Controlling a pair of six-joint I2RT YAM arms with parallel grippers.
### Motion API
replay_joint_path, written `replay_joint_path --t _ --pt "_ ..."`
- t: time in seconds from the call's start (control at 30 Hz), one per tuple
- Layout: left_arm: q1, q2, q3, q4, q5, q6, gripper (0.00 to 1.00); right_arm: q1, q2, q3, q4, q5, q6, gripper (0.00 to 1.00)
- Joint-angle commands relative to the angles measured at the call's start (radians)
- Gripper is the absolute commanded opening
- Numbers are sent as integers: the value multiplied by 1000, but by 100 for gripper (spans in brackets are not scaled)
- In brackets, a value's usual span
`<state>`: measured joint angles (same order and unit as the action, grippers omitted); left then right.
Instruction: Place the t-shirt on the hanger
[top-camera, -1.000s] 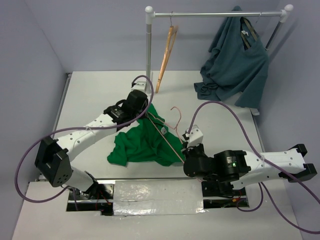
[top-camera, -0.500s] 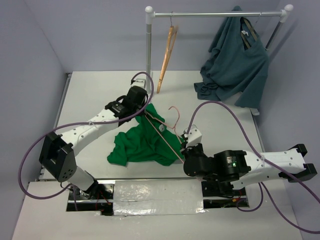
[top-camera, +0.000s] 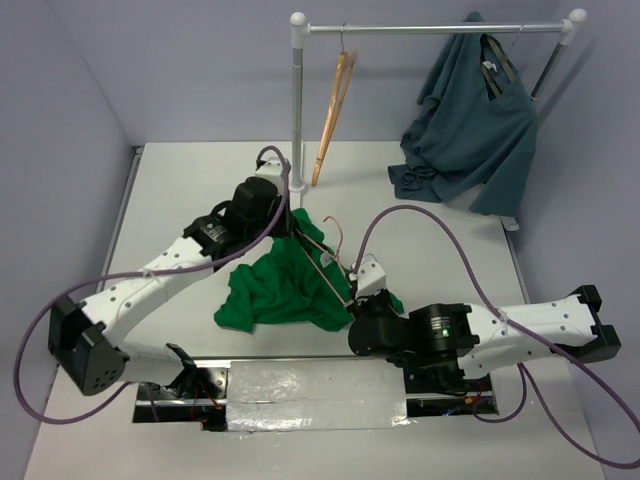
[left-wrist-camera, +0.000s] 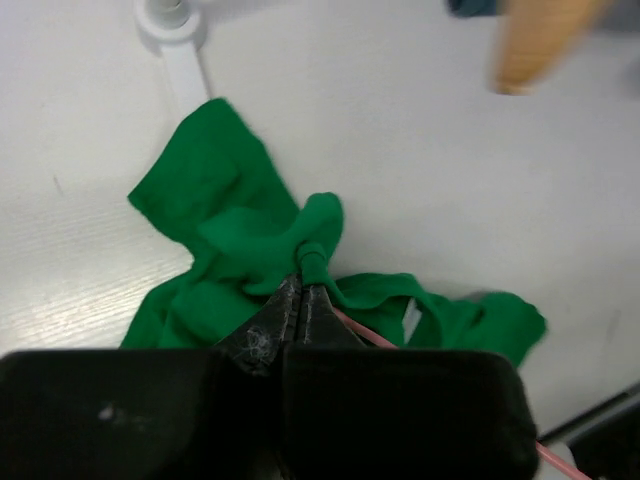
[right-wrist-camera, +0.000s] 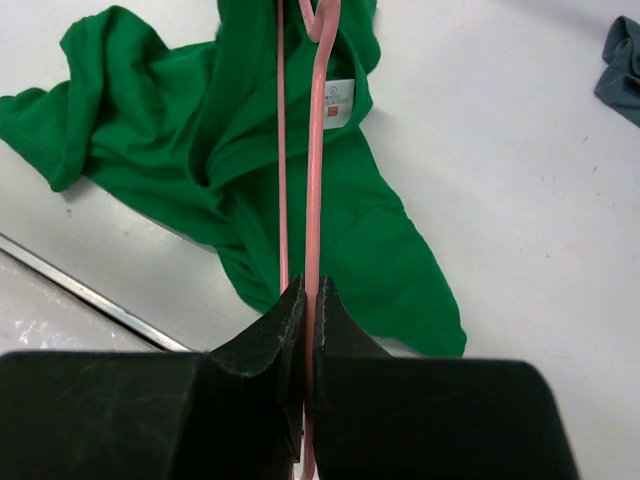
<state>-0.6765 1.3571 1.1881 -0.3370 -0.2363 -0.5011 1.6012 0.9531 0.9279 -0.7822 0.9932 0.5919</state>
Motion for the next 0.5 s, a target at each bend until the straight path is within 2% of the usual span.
replay_joint_path --t 0.0,0.23,0.37,0.47 --pt "-41 -110 5 70 31 9 0 6 16 34 92 48 -29 0" --pt "-67 -145 67 -11 -41 59 0 8 -111 -66 303 -54 -171 0" --pt "-83 -187 33 78 112 84 0 8 -184 -167 579 -59 -325 0" --pt "-145 -205 45 116 149 102 0 8 -215 -210 750 -59 -427 0"
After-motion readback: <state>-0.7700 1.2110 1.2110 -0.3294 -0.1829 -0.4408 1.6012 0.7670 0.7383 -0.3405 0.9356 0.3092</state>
